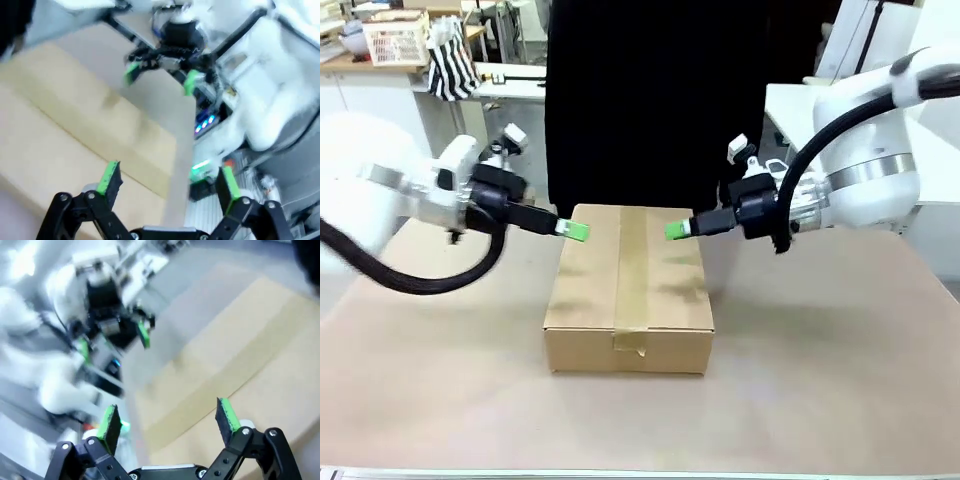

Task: Pack the gift set into the box.
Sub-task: Press and hold the closed box until the human finishes sealing it.

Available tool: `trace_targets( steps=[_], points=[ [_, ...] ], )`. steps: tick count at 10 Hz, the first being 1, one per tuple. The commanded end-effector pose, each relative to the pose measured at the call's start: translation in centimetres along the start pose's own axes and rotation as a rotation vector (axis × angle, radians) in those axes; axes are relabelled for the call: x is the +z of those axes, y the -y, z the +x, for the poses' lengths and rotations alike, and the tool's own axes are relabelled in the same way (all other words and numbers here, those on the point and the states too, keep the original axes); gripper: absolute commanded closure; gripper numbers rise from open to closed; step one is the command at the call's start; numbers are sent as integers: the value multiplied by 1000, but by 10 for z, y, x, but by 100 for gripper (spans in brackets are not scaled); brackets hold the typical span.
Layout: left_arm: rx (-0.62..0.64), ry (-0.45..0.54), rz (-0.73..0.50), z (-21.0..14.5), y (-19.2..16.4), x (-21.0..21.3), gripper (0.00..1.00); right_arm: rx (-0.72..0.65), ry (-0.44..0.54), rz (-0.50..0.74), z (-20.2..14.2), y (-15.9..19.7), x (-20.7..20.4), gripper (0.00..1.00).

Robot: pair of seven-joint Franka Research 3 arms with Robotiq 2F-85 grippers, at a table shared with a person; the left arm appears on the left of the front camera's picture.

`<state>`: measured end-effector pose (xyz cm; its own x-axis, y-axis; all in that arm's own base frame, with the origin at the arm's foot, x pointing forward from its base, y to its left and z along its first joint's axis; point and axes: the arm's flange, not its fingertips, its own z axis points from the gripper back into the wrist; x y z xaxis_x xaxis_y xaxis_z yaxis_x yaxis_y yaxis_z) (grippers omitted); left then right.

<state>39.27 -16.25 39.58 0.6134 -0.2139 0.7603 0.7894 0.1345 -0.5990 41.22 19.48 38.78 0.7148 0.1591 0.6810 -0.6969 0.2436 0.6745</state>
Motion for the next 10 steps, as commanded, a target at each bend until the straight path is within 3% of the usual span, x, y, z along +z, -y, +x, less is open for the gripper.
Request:
trace_targets(
  steps=[1, 2, 3, 5, 6, 7, 10],
  points=[
    [281, 69, 17, -10, 30, 40, 0, -214, 210, 47, 0, -37, 74, 0],
    [346, 135, -25, -19, 34, 65, 0, -291, 277, 82, -6, -39, 107, 0],
    [364, 267, 7, -30, 38, 98, 0, -330, 326, 127, -18, -37, 139, 0],
    [273, 525, -38, -62, 48, 164, 0, -388, 390, 117, -47, -16, 177, 0],
    [164, 624, 8, -62, 40, 172, 0, -395, 299, 74, -45, 6, 160, 0],
    [361, 380, -4, -10, 17, 158, 0, -362, 363, 120, -13, -21, 180, 0],
    [361, 380, -4, -10, 17, 158, 0, -362, 363, 120, -13, -21, 180, 0]
  ],
)
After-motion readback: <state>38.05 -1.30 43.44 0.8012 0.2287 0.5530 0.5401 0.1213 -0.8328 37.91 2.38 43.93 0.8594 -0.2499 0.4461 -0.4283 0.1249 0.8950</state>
